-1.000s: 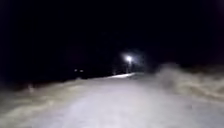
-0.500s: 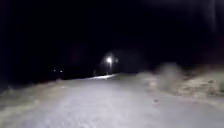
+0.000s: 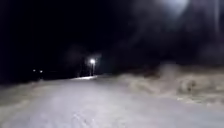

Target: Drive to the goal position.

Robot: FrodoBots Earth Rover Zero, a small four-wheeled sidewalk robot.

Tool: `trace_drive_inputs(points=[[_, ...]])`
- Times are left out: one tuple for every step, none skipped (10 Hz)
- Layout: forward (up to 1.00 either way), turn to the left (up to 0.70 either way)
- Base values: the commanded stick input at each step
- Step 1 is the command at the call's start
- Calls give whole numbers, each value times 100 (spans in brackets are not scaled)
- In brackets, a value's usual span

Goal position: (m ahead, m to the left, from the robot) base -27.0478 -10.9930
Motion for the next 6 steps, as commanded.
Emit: trace_drive_inputs(points=[[2, 4], [2, 4], [2, 4], [3, 3], [9, 1], [15, 2]])
